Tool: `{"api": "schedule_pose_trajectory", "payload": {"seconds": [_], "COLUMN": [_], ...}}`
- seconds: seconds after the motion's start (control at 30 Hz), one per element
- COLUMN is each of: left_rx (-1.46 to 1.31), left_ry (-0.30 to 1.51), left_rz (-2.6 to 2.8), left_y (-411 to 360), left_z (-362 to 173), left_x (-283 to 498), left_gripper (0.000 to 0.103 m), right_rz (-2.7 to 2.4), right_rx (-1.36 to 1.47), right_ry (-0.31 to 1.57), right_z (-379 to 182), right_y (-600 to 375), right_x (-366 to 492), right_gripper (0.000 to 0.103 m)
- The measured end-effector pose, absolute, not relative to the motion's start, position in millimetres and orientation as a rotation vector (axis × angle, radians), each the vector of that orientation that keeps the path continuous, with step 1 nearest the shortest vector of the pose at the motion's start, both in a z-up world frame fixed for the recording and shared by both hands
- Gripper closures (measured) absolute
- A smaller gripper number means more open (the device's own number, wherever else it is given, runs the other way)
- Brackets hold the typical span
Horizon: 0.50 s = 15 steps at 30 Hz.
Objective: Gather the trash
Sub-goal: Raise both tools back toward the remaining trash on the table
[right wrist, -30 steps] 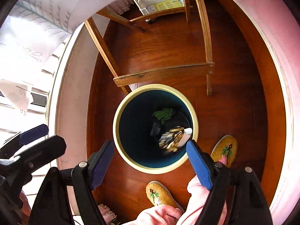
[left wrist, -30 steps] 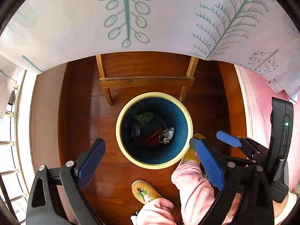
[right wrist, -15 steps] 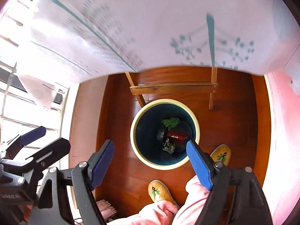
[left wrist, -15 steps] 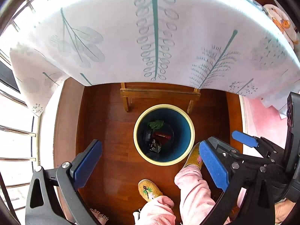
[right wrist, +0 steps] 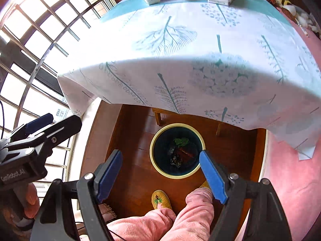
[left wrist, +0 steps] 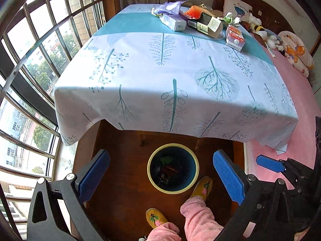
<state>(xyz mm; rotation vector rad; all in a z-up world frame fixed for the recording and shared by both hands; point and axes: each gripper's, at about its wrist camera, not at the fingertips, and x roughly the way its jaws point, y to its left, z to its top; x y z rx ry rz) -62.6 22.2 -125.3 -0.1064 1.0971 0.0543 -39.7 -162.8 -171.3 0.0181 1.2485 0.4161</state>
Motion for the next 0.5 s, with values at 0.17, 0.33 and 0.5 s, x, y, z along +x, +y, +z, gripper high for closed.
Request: {"api": "schedule_pose_trajectory", "payload": {"seconds": [0.17,0.33,0.5], "left_rx": [-0.081,-0.089,-0.13], "left_ry": [1.005,0.928,0.881], "left_rz": [0.07,0.09,0.086], "left_y": [28.2,38.4,54.7], "left_z": [-79.2,-42.2,-15.5], "left_x": [-56.3,-47.4,-38.6], "left_gripper": [0.001,0.001,0.001], "right_rz": [0.394,0.375,0.361], "right_rx": [-0.004,-0.022,-0.021], "right_ry": [1.199,1.115,1.033], "right_z": [-132.4,-91.2,-57.7], "right_y": [-156.7,-152.3,-146.0], "right_x": [-36.2,-28.3,-17.5], "right_gripper": [0.023,0.023,0.023]}}
